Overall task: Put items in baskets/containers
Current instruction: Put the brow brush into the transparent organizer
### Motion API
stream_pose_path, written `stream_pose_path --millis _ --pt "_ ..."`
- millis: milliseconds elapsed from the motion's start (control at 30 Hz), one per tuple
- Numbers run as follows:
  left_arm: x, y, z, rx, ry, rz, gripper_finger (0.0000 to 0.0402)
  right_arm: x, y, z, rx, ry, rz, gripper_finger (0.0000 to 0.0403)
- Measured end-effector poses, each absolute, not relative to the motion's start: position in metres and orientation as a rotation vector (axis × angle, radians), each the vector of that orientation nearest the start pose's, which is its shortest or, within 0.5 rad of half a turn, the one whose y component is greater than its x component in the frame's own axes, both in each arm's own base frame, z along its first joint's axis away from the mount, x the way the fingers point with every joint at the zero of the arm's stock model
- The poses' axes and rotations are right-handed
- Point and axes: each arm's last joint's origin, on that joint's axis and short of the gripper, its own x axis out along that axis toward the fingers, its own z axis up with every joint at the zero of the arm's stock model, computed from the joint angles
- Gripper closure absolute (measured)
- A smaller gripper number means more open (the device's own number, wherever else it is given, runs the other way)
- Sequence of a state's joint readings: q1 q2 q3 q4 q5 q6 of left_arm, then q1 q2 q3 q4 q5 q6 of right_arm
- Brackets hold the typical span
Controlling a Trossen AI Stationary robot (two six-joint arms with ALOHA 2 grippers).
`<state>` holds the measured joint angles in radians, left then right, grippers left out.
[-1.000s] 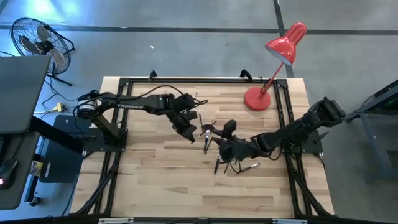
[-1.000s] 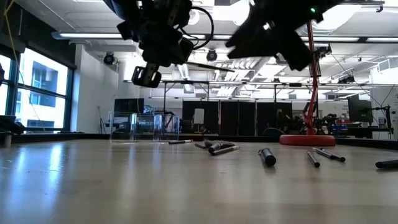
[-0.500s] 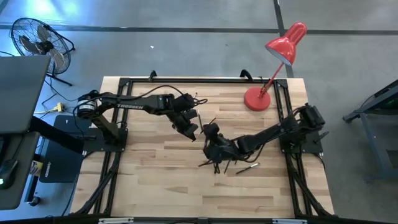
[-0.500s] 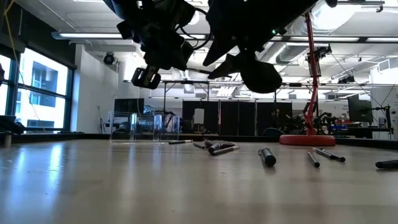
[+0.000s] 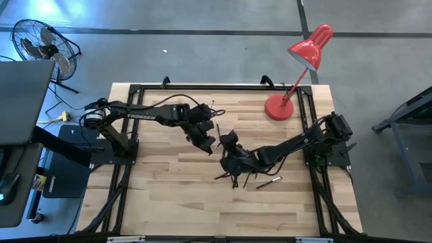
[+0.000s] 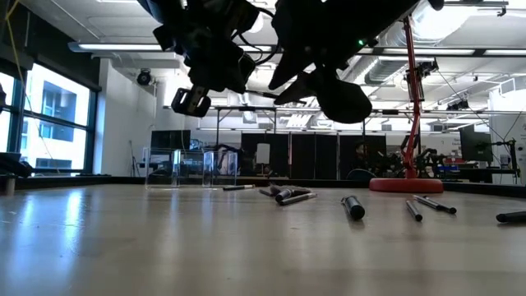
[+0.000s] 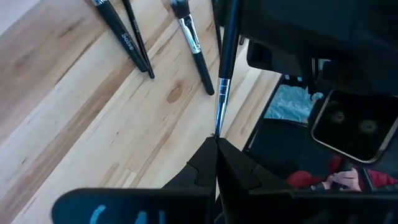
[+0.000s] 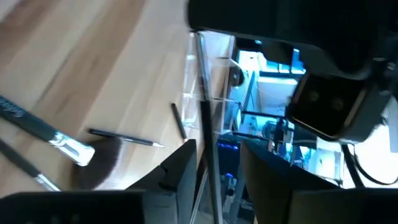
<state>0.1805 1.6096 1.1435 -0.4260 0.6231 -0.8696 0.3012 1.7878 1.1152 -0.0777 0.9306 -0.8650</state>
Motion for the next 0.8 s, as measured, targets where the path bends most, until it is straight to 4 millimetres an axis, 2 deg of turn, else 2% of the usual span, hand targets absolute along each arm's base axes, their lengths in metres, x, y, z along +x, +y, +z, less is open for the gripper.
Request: stream_pose_path --millis 367,800 --pt "0.3318 0.0419 0.2401 -1.144 0.971 -0.028 0.0401 0.3574 0.0871 0.1959 -1.260 0.883 -0.268 0.0390" --pt "0.3339 0.0424 0.2413 -1.101 0.937 -0.030 0.0396 0.3582 0.0817 0.1958 -1.223 0.888 -0.292 0.0401"
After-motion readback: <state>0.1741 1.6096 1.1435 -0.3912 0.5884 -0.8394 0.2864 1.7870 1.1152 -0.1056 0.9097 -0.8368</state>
